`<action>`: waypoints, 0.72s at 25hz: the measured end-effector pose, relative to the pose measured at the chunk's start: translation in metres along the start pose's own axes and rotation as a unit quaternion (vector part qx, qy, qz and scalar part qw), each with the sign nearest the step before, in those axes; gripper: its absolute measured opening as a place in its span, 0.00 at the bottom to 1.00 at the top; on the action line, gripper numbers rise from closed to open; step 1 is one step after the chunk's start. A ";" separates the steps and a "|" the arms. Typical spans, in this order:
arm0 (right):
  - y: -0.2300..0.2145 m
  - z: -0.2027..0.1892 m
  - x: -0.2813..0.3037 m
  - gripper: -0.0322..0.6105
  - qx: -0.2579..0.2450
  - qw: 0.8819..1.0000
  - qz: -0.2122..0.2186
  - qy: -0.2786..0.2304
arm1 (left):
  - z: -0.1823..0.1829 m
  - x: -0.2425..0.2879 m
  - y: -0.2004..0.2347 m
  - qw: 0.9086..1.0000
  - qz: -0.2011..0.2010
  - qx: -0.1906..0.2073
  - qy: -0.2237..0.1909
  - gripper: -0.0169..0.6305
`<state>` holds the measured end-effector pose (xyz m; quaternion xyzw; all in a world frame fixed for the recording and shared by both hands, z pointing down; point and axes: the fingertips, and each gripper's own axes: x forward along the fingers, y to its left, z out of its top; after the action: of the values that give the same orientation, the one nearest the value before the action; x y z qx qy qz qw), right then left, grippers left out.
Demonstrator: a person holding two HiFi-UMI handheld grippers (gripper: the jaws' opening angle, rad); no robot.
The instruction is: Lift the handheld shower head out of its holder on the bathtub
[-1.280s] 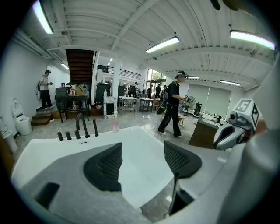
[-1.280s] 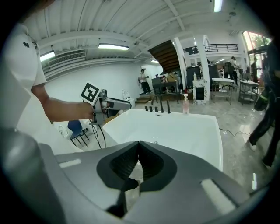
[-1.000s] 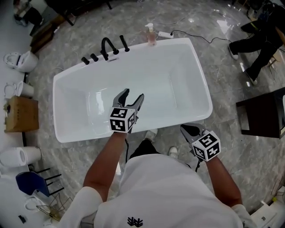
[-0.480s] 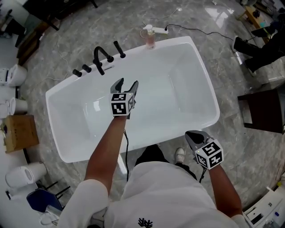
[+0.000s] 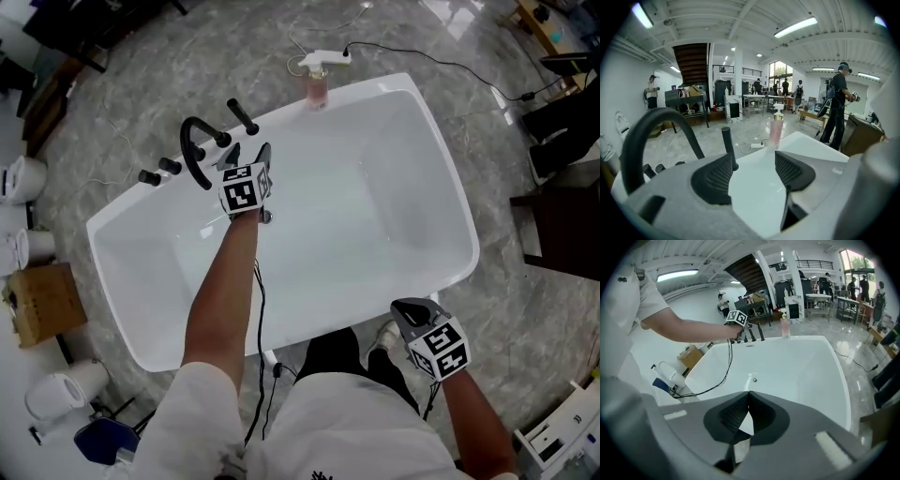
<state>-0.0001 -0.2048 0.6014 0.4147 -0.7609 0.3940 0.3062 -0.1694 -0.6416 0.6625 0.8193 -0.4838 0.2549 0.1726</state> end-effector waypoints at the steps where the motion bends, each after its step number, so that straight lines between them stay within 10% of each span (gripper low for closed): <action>1: -0.001 0.000 0.004 0.07 0.003 1.000 0.000 0.004 | 0.001 0.010 0.008 1.000 0.004 0.001 0.002 0.47; 18: -0.034 -0.025 0.051 0.07 0.028 0.997 0.010 0.070 | -0.015 0.147 0.085 0.998 0.051 -0.017 0.043 0.46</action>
<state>0.0089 -0.2153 0.6657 0.3868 -0.7308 0.4458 0.3428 -0.1885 -0.7778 0.7635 0.7789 -0.5212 0.2902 0.1936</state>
